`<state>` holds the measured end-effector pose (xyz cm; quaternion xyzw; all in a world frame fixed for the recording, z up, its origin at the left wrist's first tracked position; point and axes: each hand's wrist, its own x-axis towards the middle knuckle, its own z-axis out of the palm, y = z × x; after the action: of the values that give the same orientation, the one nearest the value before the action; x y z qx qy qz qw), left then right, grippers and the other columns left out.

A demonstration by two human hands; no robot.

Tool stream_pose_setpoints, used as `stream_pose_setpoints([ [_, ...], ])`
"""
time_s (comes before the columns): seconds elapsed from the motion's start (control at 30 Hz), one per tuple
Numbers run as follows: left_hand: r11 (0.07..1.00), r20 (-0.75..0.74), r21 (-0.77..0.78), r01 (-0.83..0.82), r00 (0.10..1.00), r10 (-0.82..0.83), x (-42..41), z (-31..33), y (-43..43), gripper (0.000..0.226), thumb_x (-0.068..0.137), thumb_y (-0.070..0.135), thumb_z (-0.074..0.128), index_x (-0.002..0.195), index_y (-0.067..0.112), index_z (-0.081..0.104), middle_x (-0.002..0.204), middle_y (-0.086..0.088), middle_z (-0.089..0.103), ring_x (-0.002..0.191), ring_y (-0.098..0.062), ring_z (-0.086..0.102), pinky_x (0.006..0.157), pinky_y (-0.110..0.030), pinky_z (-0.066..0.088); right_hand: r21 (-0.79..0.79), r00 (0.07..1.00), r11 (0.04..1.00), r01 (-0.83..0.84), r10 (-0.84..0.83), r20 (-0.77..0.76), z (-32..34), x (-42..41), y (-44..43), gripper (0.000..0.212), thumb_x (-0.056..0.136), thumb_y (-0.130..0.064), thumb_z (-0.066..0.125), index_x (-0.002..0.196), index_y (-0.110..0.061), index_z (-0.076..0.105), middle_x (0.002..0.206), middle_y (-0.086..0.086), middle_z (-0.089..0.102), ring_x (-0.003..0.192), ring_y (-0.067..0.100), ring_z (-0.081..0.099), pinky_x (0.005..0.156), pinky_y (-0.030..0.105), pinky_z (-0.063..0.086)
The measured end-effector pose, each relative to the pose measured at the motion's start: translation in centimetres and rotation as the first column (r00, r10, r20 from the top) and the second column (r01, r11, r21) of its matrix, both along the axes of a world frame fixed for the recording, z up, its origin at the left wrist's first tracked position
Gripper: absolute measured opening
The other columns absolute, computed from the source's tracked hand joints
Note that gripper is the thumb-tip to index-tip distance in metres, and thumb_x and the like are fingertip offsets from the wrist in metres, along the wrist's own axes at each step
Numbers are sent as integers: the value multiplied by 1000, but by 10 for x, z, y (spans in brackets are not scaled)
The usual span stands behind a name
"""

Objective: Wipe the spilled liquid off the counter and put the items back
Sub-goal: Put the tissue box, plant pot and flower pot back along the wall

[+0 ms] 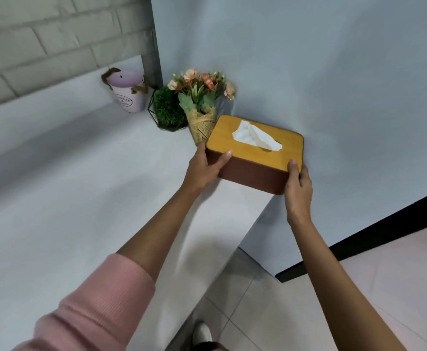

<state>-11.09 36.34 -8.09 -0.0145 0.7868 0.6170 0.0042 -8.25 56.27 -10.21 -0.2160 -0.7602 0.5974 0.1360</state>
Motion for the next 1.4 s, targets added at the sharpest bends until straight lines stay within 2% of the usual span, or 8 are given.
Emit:
stream_pose_setpoints([
  [0.17,1000,-64,26,-9,998,11,9,14,-2,61,83,42,65,135,24,40,117,14,55,107,-1,53,88,-16,42,-48,999,998,46,-47,-23,5,13,-5,53,95,-54,35,142,-28,37,139,-2,49,120,12,46,96,25,32],
  [0.3,998,-169,14,-63,984,64,28,32,-28,56,83,40,67,131,26,43,102,31,54,89,30,49,73,6,38,-46,994,997,67,-70,-80,21,31,-33,53,93,-58,35,139,-32,40,119,-16,48,108,3,43,93,24,32],
  [0.5,966,-247,21,-258,935,255,71,47,-106,54,83,43,66,129,25,44,104,31,52,88,34,45,70,8,36,-37,987,995,-96,90,-132,53,41,-110,51,92,-58,36,137,-34,42,117,-19,49,108,5,46,93,26,35],
  [0.67,864,-272,53,-500,826,495,118,47,-188,52,82,45,65,127,28,46,115,18,58,95,25,50,79,3,41,-50,933,940,-339,328,-147,67,40,-200,49,93,-56,38,138,-37,41,114,-20,54,95,-2,51,87,24,37],
  [0.77,774,-281,83,-628,730,623,146,48,-243,52,83,42,65,128,23,47,115,14,58,94,16,54,83,-2,44,-62,869,871,-487,475,-139,70,41,-266,49,94,-54,40,137,-32,44,132,-6,54,110,9,51,95,28,39],
  [0.97,571,-263,79,-817,536,803,203,40,-336,54,85,40,64,130,18,45,112,14,54,97,1,53,70,9,36,-51,700,701,-712,701,-134,64,53,-390,48,93,-53,41,134,-30,48,125,-3,59,117,18,53,99,30,42],
  [1.2,418,-216,73,-905,395,893,249,22,-417,56,84,43,64,129,17,44,113,8,55,99,-6,53,81,-7,42,-34,526,525,-850,846,-91,45,72,-493,47,94,-52,41,134,-28,49,129,1,59,120,21,52,106,37,40],
  [1.4,358,-163,102,-928,340,926,264,1,-459,57,85,41,63,131,13,43,113,5,55,100,-7,52,68,6,40,-31,422,421,-906,905,-48,29,77,-546,52,94,-53,40,138,-25,44,122,-2,59,116,19,53,97,27,39],
])
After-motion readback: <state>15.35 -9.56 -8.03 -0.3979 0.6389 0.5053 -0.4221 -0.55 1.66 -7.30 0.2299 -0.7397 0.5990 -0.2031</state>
